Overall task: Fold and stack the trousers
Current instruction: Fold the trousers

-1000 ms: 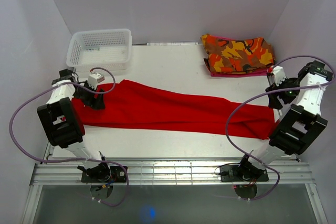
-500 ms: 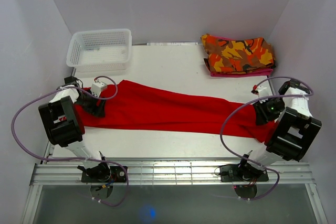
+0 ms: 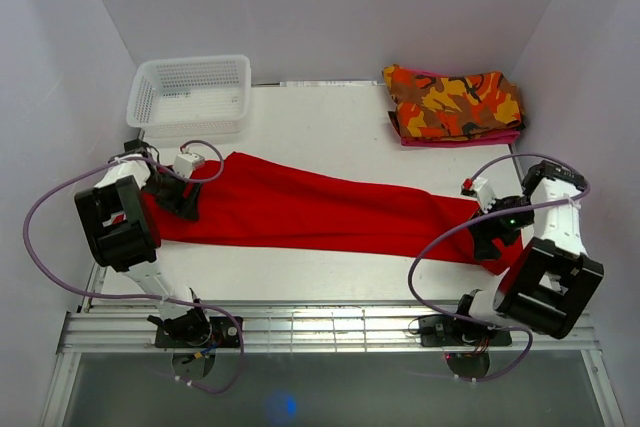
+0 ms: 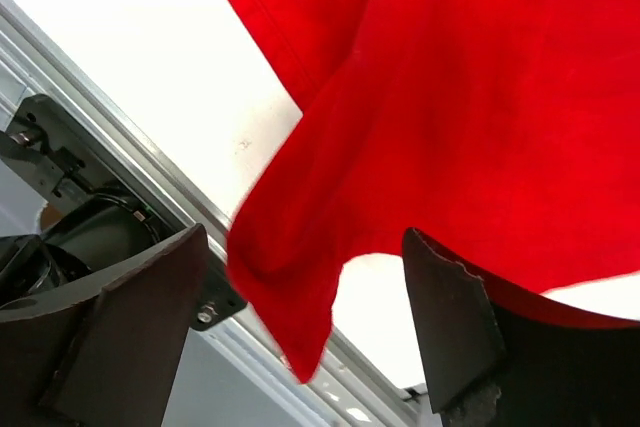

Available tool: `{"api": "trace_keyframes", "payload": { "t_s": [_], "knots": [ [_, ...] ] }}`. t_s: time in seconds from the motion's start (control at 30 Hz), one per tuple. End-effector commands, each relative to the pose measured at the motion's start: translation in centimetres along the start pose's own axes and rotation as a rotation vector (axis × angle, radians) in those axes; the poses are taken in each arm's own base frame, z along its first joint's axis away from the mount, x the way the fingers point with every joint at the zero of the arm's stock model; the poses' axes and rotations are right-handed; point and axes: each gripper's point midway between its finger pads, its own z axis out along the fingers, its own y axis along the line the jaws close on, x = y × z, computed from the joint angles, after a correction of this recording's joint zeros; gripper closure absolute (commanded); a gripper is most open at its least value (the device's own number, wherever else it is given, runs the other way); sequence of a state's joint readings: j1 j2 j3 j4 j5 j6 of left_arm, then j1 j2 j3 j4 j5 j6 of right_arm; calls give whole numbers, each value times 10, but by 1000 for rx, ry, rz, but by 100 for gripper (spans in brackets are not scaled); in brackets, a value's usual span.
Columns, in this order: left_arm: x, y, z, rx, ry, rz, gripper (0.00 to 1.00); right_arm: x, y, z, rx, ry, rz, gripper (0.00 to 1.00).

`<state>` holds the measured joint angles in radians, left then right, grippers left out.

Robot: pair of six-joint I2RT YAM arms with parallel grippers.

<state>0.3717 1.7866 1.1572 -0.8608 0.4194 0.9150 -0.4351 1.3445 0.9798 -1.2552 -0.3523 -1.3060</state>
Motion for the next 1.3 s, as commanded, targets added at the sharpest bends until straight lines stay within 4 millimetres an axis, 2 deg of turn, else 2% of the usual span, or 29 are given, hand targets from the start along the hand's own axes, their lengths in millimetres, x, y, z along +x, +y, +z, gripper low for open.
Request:
{"api": "trace_keyframes", "payload": {
  "t_s": [0.0,0.03,0.13,0.3,0.47,0.5,0.67,0.83,1.0,1.27],
  "knots": [
    [10,7,7,-28,59,9,20,-26,-5,-28,86,-81,-104,18],
    [11,6,8,-25,61,7,20,-33,-13,-37,132,-104,-80,23],
    [8,3,8,-19,57,13,20,-41,-27,-51,168,-165,3,30],
    [5,2,6,-23,58,33,20,-39,-41,-64,151,-256,130,31],
    [3,1,5,-22,51,29,20,-7,-62,-40,203,-174,269,40],
    [2,1,5,-22,50,29,20,7,-70,-29,240,-133,284,41],
    [5,-5,5,-14,64,29,20,39,-79,-4,294,-23,316,41],
    [8,-9,3,-13,72,34,20,48,-95,7,362,-18,354,41],
    [9,-10,1,-19,73,40,20,55,-102,14,365,5,379,44],
    [8,-10,0,-23,70,36,20,67,-95,30,321,45,378,54]
  ]
}}
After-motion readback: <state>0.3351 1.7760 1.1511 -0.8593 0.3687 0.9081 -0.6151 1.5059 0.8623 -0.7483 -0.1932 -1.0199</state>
